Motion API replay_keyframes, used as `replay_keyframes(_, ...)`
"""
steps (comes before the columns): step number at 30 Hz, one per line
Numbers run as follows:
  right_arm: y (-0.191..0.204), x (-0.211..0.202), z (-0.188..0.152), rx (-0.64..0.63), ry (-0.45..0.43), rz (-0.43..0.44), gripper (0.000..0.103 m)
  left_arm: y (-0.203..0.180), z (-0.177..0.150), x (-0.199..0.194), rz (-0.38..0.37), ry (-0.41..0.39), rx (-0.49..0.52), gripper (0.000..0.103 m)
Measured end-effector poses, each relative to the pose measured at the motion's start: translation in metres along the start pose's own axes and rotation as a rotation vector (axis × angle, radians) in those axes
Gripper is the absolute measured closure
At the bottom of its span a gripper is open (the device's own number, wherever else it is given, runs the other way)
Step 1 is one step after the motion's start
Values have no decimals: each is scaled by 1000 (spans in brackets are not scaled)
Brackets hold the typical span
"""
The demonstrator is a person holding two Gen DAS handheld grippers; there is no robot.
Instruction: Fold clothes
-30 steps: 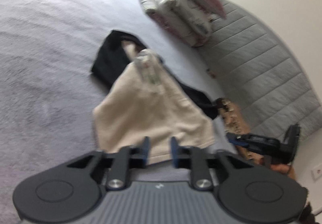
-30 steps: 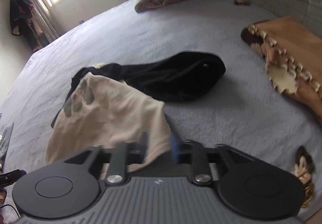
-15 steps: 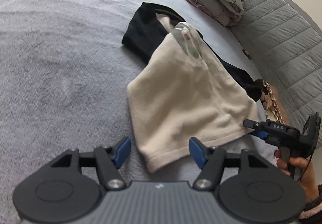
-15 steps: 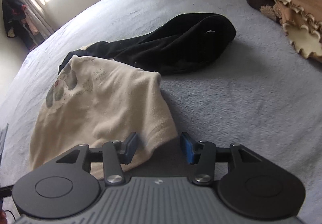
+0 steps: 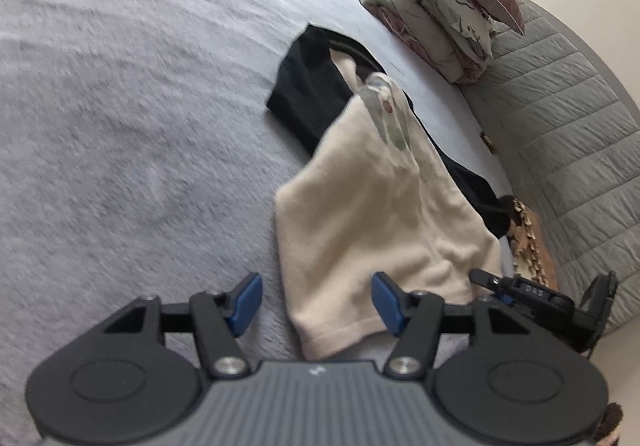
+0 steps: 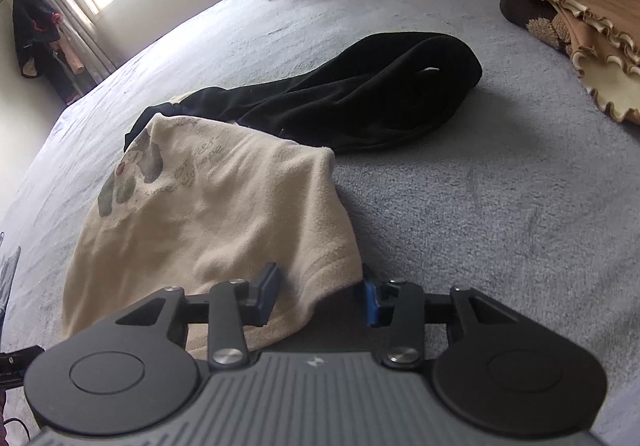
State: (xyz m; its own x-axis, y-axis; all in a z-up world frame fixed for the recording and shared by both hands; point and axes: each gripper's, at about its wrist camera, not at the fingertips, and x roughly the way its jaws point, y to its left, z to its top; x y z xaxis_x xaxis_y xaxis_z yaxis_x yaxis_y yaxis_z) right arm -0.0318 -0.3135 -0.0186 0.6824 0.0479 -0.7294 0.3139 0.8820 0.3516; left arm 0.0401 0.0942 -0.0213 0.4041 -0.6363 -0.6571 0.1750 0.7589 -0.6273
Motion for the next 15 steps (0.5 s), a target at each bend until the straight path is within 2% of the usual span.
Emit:
replay_keyframes(1, 0, 1, 0, -3, -3, 0, 67, -1, -1, 4, -5, 7, 1, 54)
replay_keyframes(3, 0, 0, 0, -10, -9, 7, 91, -5, -3, 9, -2, 18, 15, 69)
replay_keyframes(4, 1, -1, 0, -12, -11, 16, 94, -7, -3, 11, 1, 27, 25, 86)
replay_keyframes(5, 3, -6, -1, -30, -24, 8, 96, -8, -3, 12, -5, 34, 29, 94)
replay_keyframes(10, 17, -36, -2, -125, -89, -56, 97, -16, -3, -8, -68, -5, 50, 96)
replay_keyframes(15, 22, -66, 3, -135, -94, -88, 97, -26, -7, -28, -124, -21, 85, 96)
